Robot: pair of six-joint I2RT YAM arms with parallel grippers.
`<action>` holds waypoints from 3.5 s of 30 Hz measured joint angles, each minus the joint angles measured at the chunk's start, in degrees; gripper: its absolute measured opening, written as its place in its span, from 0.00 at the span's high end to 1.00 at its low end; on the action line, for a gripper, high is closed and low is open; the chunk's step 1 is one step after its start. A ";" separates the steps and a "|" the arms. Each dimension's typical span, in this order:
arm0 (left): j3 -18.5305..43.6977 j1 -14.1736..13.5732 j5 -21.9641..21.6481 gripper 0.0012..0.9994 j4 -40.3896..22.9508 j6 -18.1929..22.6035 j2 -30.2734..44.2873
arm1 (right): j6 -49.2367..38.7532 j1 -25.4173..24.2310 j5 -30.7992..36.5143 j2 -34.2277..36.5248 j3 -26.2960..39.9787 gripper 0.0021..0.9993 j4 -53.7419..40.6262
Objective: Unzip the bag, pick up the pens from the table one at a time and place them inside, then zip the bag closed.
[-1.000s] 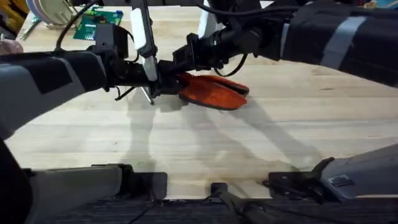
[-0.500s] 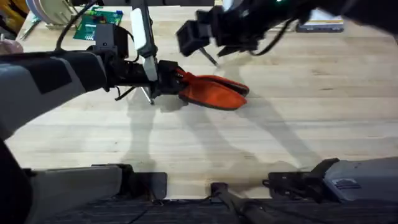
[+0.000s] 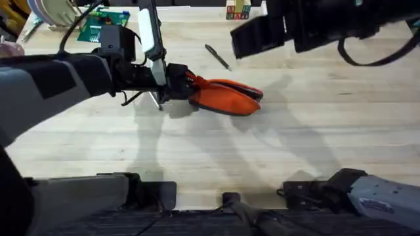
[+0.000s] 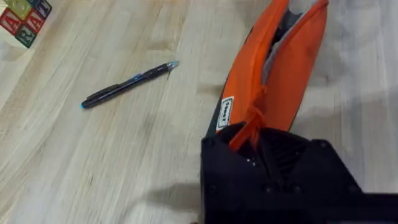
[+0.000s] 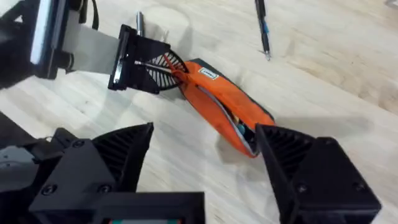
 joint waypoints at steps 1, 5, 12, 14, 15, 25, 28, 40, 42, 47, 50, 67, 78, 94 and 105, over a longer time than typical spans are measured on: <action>0.00 0.00 0.00 0.96 0.00 0.00 0.01 | -0.15 0.00 0.01 0.07 0.00 0.00 -0.75; 0.00 -0.17 0.74 0.38 0.00 0.03 0.00 | -0.45 0.00 0.01 0.05 0.00 0.00 -2.89; 0.00 -0.26 1.57 0.01 -0.09 -0.17 -0.01 | -0.82 0.00 0.01 0.04 0.00 0.00 -2.94; 0.00 -0.26 1.43 0.01 0.00 -0.17 -0.01 | -1.66 0.00 0.03 0.04 0.00 0.00 -3.08; 0.00 -0.26 1.33 0.01 0.00 -0.17 -0.01 | -2.21 0.00 0.03 0.04 0.00 0.00 -3.33; 2.43 -0.26 -0.68 0.01 -0.50 -4.69 -11.69 | -12.87 0.00 0.42 0.07 0.00 0.00 -4.64; 3.45 -0.26 -1.94 0.01 -0.47 -8.45 -16.80 | -15.33 0.00 0.43 0.64 0.04 0.00 -4.35; 3.61 -0.26 -6.71 0.01 -18.07 -14.40 -35.22 | -21.24 0.00 0.60 10.47 0.11 0.00 -3.53; 3.61 -0.26 -7.50 0.01 -19.47 -14.96 -37.37 | -21.94 0.00 0.60 10.97 0.11 0.00 -3.42; 3.61 -0.26 -10.14 0.01 -20.85 -18.58 -40.56 | -23.84 0.00 0.62 11.87 0.11 0.03 -3.33; 3.61 -0.26 -11.88 0.01 -22.78 -19.99 -41.31 | -25.47 0.00 0.60 12.48 0.11 0.40 -3.31; 3.61 -0.26 -13.53 0.01 -27.07 -21.51 -41.36 | -36.19 0.00 -3.73 15.52 -9.13 0.97 5.63; 3.61 -0.26 -13.51 0.01 -27.43 -21.51 -41.36 | -37.57 0.00 -3.77 15.54 -14.52 0.97 16.42; 3.61 -0.26 -13.51 0.01 -27.44 -21.53 -41.36 | -40.22 0.24 -4.16 16.06 -17.95 0.97 15.55; 3.61 -0.26 -13.51 0.01 -27.45 -21.66 -41.36 | -42.03 0.28 -3.80 16.20 -24.50 0.97 28.99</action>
